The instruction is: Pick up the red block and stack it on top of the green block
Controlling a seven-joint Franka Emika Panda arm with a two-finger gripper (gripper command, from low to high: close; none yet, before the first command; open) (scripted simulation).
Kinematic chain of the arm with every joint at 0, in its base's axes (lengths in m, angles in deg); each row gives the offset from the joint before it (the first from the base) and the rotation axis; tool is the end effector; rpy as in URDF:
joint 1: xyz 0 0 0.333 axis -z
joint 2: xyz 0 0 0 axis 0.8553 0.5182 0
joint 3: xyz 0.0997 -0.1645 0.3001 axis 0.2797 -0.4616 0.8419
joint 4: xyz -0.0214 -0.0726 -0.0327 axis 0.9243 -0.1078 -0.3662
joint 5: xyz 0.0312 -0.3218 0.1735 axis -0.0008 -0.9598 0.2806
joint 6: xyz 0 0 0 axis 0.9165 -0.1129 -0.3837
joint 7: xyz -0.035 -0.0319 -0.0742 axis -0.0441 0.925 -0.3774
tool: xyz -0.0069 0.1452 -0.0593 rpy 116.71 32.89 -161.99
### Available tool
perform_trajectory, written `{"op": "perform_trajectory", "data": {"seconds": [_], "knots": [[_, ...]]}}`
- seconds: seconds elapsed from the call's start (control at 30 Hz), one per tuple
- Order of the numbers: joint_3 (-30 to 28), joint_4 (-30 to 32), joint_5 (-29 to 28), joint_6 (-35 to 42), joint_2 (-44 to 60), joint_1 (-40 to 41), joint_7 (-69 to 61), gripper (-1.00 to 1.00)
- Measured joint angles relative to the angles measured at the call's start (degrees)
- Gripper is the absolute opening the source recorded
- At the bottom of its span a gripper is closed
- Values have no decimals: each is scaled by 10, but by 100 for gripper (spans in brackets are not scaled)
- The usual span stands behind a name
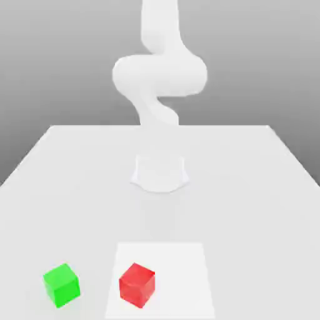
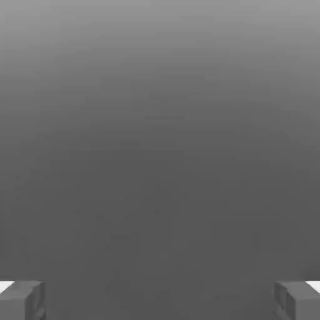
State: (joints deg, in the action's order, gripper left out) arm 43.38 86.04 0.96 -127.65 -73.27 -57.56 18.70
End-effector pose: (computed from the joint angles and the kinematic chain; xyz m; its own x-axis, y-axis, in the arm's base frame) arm 0.3615 -0.0023 0.6635 0.4892 -0.7484 0.4478 -0.5685 -0.6630 -0.4870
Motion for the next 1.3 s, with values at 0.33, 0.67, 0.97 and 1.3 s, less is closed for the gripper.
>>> {"op": "perform_trajectory", "data": {"seconds": [0.33, 0.67, 0.97, 1.3], "knots": [[21, 60, -11, -93, 211, 43, 103, 0], [19, 120, -16, -185, 419, 66, 200, 0], [8, 124, -17, -308, 598, 61, 233, -100], [13, 132, -12, -266, 548, 65, 230, -100]]}}
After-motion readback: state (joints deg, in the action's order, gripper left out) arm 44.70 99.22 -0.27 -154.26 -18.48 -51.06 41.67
